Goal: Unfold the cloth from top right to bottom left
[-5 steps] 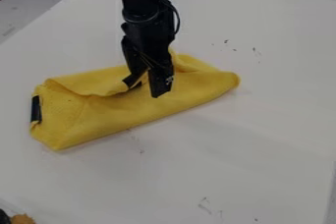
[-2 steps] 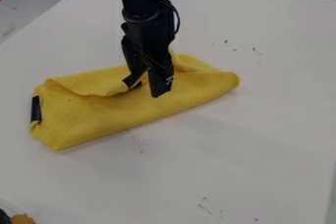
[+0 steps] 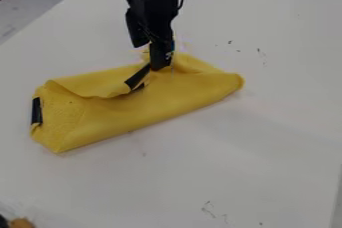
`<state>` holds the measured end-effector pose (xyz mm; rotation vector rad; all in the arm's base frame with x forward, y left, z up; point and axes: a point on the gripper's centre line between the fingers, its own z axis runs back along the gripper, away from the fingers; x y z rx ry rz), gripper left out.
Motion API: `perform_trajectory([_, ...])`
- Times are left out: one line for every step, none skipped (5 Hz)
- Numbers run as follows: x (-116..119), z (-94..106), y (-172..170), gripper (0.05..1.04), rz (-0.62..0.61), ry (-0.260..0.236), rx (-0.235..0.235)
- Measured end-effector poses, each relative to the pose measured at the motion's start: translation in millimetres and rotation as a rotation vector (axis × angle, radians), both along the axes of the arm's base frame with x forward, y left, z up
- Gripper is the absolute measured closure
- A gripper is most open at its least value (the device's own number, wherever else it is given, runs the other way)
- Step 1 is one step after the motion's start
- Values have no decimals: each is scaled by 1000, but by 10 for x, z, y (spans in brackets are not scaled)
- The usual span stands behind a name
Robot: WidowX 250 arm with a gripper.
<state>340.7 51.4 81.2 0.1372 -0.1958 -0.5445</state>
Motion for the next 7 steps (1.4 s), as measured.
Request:
perform_trajectory([99, -121, 164, 83, 16, -4, -27])
perform_trajectory([91, -279, 194, 83, 38, -2, -83])
perform_trajectory([-24, -384, 148, 83, 55, 30, -110])
perform_trajectory([-57, -306, 81, 83, 49, 46, -99])
perform_trajectory([-6, -297, 58, 139, 32, 16, -103])
perform_trajectory([2, -407, 45, 424, 16, 30, -114])
perform_trajectory([11, -429, 78, 727, 12, 24, -114])
